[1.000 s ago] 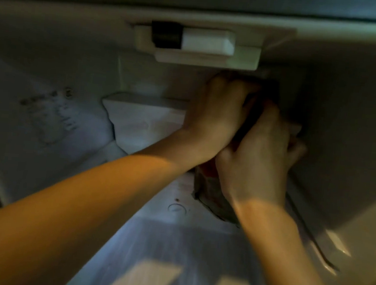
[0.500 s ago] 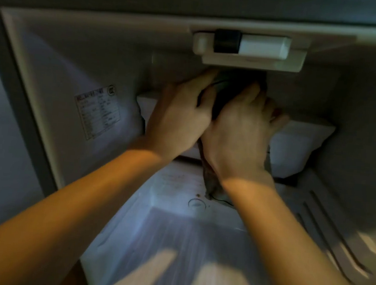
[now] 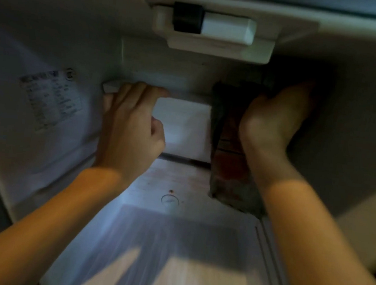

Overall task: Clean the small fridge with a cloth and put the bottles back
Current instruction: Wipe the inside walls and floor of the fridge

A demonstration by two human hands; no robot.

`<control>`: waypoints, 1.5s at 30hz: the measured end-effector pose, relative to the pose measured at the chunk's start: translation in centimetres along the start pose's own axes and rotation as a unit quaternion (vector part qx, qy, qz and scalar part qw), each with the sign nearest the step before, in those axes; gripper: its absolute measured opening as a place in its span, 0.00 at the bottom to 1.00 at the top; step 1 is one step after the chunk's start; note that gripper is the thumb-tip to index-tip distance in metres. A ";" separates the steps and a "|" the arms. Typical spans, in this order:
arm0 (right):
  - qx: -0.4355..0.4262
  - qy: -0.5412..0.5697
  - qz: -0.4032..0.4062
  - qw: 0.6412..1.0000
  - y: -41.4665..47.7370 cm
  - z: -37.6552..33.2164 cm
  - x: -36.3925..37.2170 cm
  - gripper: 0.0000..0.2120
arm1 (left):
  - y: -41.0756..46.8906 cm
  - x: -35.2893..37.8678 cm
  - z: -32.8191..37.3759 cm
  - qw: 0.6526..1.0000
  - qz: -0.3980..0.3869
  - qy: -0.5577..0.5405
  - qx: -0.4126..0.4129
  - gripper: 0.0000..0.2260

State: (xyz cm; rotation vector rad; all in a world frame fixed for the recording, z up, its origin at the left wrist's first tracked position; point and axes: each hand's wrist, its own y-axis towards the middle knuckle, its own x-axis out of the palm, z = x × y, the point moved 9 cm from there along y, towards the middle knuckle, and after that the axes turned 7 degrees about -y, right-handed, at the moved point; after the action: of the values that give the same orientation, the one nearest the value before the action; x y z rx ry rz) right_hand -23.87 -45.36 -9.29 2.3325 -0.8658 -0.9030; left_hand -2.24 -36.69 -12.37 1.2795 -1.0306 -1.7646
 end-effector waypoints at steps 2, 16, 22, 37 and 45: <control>-0.007 -0.015 -0.007 1.000 -0.5 -0.3 0.1 0.35 | 0.5 -0.1 -0.1 1.000 0.014 0.007 0.006 0.19; -0.124 -0.091 -0.033 0.988 -2.5 -6.4 4.0 0.16 | 0.1 0.0 -0.2 0.999 -0.001 -0.021 0.042 0.24; -0.168 -0.009 -0.088 0.982 -6.7 -14.2 7.5 0.17 | -0.7 -0.3 -3.4 0.996 0.048 -0.047 -0.065 0.22; -0.354 -0.180 -0.255 0.882 -7.6 -18.1 11.6 0.22 | -1.0 -0.8 -4.5 0.983 0.094 -0.140 -0.069 0.17; -0.333 -0.234 -0.334 0.850 -7.7 -19.6 11.7 0.28 | -0.6 -1.0 -4.7 0.993 0.049 -0.069 -0.079 0.20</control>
State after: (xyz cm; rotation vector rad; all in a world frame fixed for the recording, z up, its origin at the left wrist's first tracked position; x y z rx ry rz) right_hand -0.04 -44.26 -5.91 1.7814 0.1813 -1.7681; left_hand 2.50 -36.46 -13.36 1.0054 -0.9903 -1.8390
